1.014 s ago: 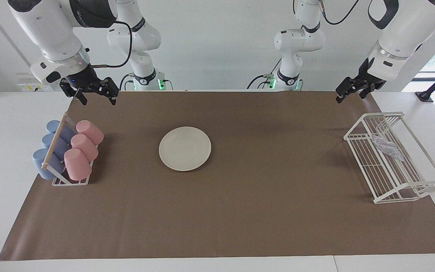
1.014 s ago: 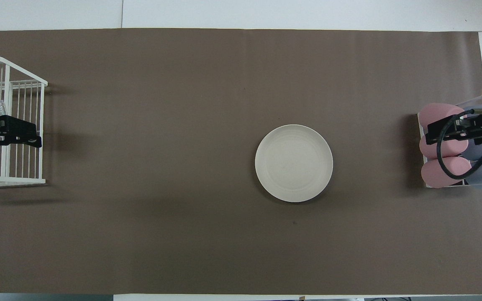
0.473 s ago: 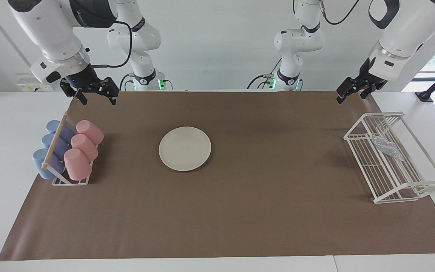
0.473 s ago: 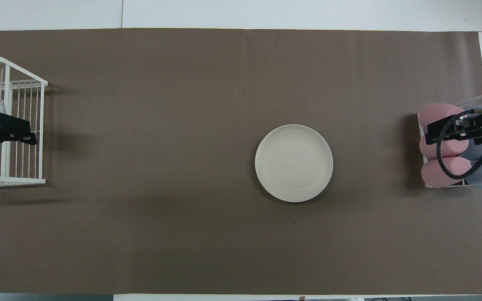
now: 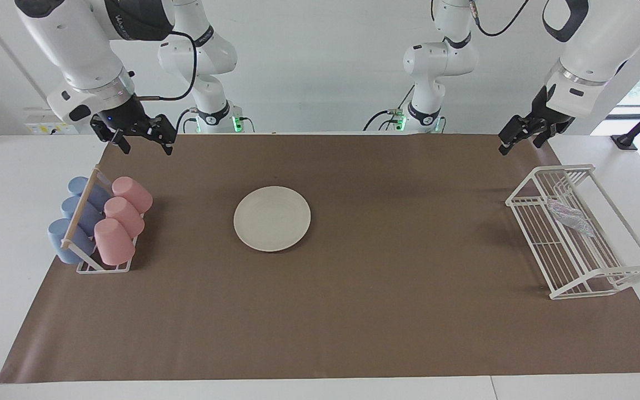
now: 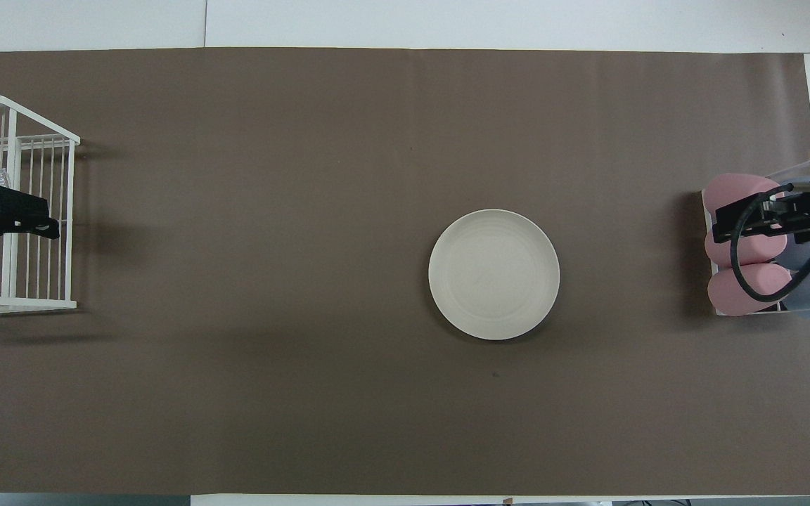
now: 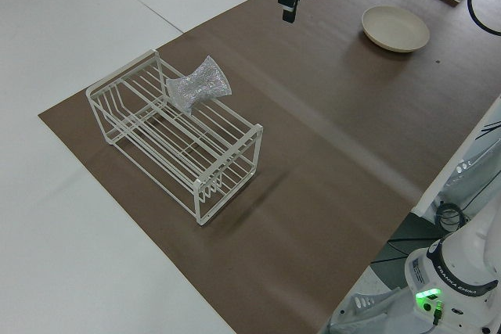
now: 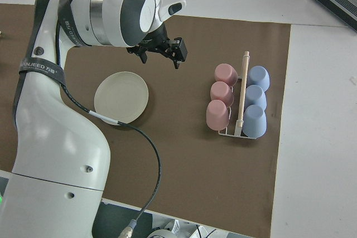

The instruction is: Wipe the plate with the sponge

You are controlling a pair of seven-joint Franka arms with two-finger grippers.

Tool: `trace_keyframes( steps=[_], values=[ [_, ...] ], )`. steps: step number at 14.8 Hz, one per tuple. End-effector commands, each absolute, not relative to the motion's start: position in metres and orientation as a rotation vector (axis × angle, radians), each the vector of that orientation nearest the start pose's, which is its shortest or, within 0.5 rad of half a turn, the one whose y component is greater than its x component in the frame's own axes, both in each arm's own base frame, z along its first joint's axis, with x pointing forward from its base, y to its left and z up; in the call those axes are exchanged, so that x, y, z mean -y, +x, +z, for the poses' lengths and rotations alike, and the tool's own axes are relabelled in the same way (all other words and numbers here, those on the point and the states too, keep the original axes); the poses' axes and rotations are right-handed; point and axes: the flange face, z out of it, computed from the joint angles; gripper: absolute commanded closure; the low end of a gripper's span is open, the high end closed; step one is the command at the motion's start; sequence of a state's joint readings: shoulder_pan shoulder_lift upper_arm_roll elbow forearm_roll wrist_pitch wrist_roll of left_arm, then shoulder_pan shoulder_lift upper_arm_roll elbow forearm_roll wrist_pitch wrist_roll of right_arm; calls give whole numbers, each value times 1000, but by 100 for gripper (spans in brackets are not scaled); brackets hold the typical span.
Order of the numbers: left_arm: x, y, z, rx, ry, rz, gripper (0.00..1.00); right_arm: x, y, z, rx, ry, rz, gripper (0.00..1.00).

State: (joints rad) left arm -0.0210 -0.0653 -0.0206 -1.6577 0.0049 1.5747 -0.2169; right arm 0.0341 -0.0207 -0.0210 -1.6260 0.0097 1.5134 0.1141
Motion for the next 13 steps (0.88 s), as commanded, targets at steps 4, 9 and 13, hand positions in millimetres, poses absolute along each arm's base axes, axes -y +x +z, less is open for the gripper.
trace_keyframes(
  steps=[4, 9, 13],
  values=[
    [37, 553, 591, 214, -2839, -41, 0, -33, 536, 617, -399, -3119, 114, 0],
    [37, 593, 507, 123, -2534, -117, 0, -46, 535, 624, -612, -3082, 97, 0],
    [25, 611, 463, 33, -2417, -202, 0, -56, 531, 632, -859, -2996, 151, 0]
  ],
)
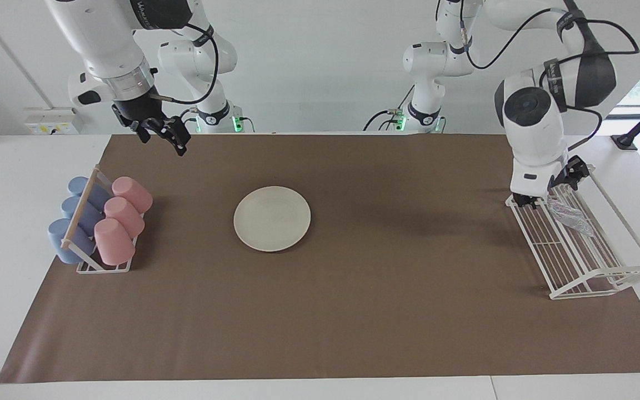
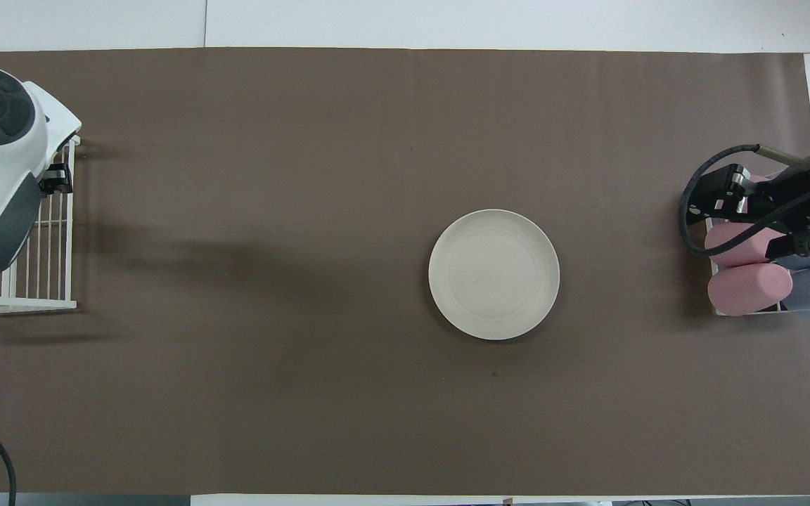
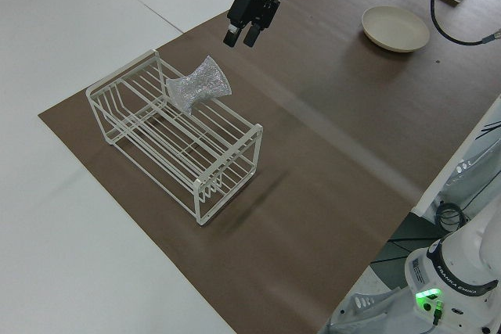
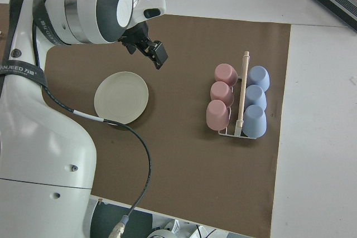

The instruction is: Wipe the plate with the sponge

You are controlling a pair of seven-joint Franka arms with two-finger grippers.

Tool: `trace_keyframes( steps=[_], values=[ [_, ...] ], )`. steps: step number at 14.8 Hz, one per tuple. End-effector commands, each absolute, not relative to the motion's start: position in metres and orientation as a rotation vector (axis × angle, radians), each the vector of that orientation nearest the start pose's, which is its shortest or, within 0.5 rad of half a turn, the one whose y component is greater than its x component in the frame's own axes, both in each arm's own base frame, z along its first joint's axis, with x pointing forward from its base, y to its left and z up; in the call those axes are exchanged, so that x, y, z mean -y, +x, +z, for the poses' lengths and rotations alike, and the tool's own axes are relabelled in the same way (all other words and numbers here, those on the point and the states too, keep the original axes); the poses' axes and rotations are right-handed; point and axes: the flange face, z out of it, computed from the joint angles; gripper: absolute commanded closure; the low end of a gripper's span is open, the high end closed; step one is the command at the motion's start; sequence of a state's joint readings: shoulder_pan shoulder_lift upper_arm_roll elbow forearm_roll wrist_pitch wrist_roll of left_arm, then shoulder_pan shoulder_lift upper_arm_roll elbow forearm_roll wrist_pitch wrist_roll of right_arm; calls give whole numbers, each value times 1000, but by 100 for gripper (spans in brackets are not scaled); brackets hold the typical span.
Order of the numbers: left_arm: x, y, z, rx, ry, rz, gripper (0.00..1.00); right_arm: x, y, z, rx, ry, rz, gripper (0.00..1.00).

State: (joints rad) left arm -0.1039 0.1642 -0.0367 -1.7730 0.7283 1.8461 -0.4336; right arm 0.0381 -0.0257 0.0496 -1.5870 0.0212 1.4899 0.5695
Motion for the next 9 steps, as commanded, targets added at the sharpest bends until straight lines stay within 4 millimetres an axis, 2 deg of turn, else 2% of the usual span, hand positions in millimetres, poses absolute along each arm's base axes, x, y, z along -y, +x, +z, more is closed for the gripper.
trace_keyframes(
  steps=[1, 3, 5, 7, 9],
  values=[
    [11, 611, 454, 25, -2406, -220, 0, -61, 530, 633, -924, -2935, 180, 0],
    [7, 609, 437, 19, -2398, -254, 0, -70, 530, 634, -1155, -2810, 214, 0],
    [0, 607, 432, 40, -2403, -254, 0, -97, 523, 631, -1297, -2727, 260, 0],
    [0, 607, 432, 41, -2402, -256, 2, -117, 519, 633, -1353, -2708, 262, 0],
    [-1, 607, 433, 46, -2403, -255, 8, -122, 515, 628, -1371, -2704, 257, 0]
  ],
)
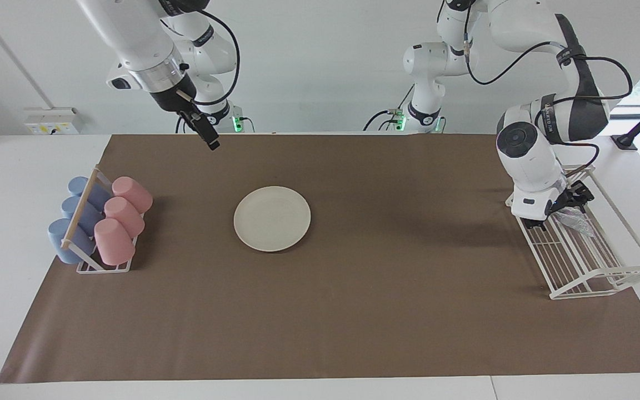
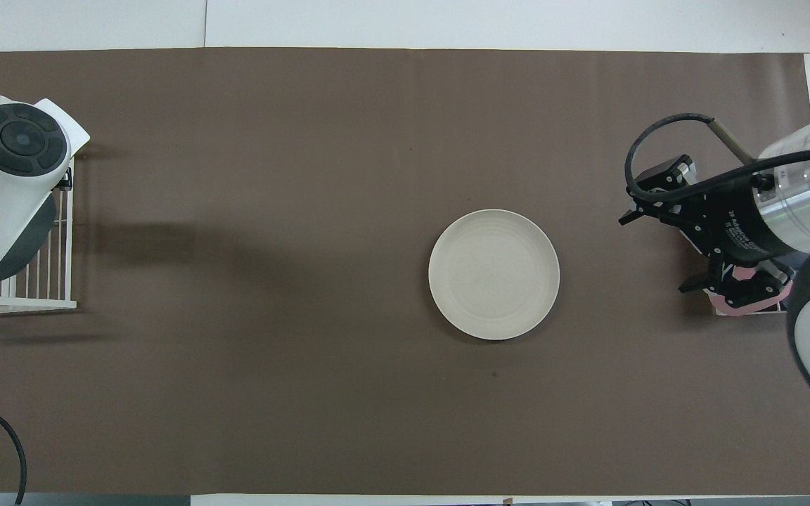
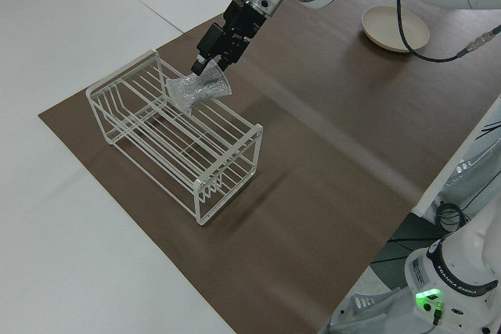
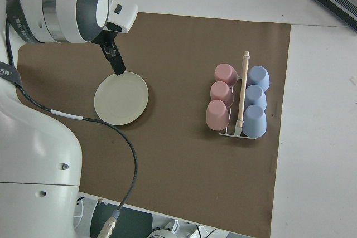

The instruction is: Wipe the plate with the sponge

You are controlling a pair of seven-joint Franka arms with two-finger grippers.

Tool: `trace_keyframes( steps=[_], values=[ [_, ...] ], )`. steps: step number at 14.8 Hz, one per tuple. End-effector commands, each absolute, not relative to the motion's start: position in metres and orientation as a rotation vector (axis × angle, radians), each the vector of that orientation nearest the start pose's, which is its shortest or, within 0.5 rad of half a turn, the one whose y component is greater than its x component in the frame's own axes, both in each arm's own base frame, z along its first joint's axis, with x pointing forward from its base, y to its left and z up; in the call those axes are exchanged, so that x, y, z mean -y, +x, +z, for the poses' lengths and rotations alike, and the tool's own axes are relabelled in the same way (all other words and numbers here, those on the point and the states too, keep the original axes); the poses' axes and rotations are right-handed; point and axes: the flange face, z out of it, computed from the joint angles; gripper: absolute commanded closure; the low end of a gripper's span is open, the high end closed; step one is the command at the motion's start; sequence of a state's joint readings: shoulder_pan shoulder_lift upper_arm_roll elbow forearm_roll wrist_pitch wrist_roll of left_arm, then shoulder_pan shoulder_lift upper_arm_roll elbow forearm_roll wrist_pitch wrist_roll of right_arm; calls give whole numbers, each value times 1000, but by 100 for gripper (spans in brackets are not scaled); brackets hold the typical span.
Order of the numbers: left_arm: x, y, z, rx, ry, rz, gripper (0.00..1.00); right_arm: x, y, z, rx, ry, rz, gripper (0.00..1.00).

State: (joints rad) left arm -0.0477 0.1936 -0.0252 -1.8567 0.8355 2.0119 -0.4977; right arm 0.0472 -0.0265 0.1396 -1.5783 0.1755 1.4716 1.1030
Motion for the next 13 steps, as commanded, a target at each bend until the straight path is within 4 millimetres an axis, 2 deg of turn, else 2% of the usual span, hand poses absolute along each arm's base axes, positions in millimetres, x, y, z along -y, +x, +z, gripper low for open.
trace_keyframes(
  steps=[1, 3, 7, 10, 11, 12, 13],
  values=[
    [-1, 606, 431, 45, -2401, -249, 8, -135, 513, 622, -1354, -2699, 221, 0],
    [-2, 603, 429, 71, -2397, -245, 8, -151, 518, 623, -1394, -2617, 108, 0],
    [-1, 599, 427, 112, -2387, -243, 13, -191, 513, 621, -1435, -2591, 93, 0],
    [0, 597, 427, 144, -2376, -235, 30, -195, 511, 613, -1432, -2593, 86, 0],
    [0, 597, 429, 145, -2369, -234, 46, -194, 510, 612, -1426, -2600, 85, 0],
    [-1, 597, 430, 140, -2358, -232, 77, -196, 509, 610, -1426, -2604, 90, 0],
    [-3, 598, 433, 138, -2346, -234, 100, -201, 506, 608, -1418, -2612, 96, 0]
  ],
)
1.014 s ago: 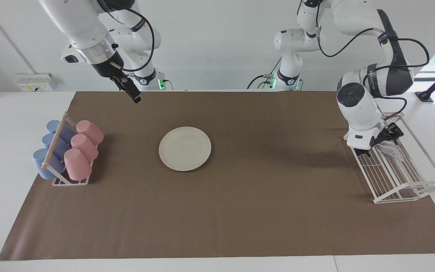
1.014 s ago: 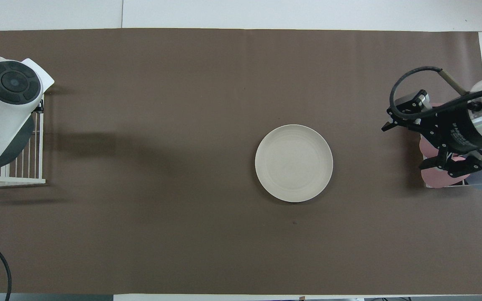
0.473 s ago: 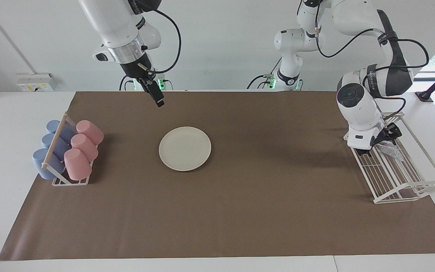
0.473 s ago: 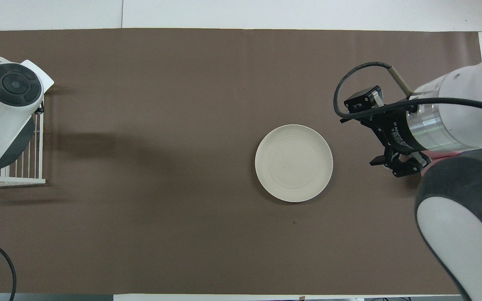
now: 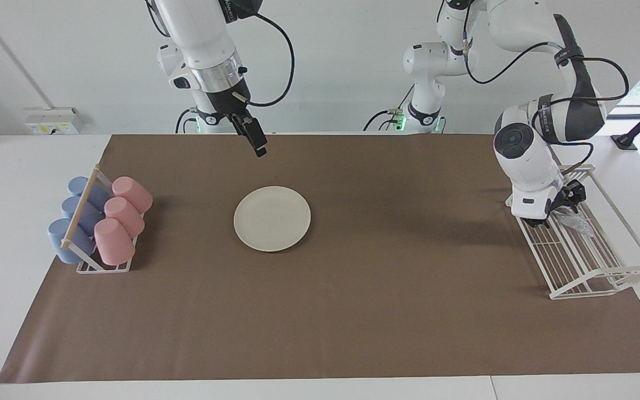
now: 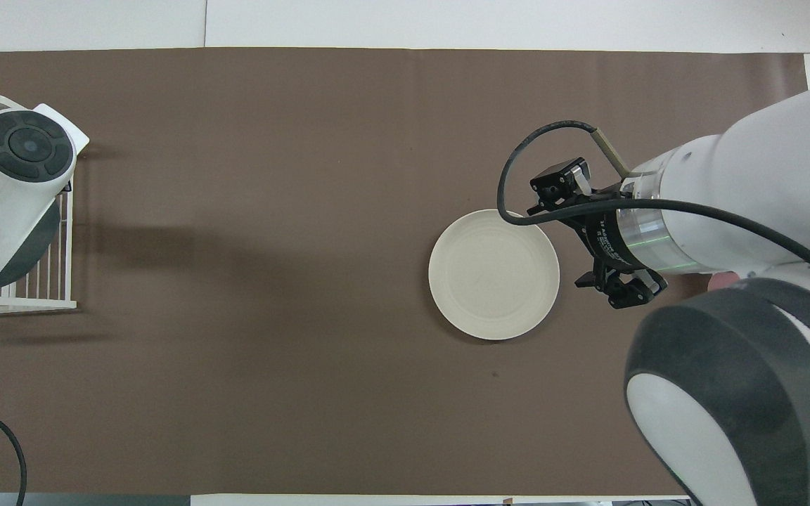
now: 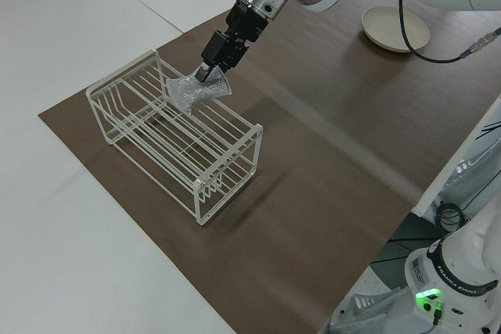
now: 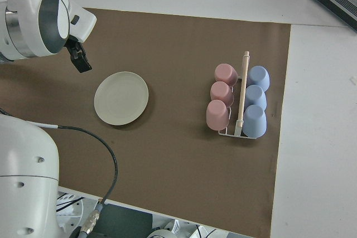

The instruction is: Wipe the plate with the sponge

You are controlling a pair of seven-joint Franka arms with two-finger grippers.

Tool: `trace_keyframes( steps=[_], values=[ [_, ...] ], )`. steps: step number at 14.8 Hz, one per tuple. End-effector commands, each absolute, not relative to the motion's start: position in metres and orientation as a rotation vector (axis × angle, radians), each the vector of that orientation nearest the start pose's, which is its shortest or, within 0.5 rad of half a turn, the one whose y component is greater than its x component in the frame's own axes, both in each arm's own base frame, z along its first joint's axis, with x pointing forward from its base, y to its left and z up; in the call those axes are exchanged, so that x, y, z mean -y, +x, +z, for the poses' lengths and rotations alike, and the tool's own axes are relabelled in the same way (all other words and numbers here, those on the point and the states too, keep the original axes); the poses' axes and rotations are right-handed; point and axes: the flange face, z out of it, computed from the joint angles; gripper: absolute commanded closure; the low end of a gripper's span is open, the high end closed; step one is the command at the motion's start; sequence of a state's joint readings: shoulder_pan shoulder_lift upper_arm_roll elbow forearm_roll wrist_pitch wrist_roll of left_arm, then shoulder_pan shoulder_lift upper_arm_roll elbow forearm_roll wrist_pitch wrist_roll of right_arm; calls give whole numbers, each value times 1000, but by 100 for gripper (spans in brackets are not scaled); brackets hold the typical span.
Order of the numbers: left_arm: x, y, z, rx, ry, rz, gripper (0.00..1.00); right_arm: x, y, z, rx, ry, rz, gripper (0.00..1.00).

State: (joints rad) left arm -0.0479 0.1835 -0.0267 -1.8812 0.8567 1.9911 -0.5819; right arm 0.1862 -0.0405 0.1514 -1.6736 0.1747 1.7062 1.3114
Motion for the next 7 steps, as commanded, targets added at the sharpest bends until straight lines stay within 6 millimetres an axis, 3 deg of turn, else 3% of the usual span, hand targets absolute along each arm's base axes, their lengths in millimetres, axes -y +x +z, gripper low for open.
trace_keyframes(
  steps=[1, 4, 7],
  values=[
    [-2, 600, 435, 138, -2345, -242, 100, -210, 501, 607, -1404, -2623, 100, 0],
    [-7, 609, 455, 152, -2338, -268, 100, -218, 488, 599, -1384, -2652, 120, 0],
    [-4, 617, 495, 142, -2332, -222, 100, -217, 487, 596, -1396, -2645, 134, 0]
  ],
)
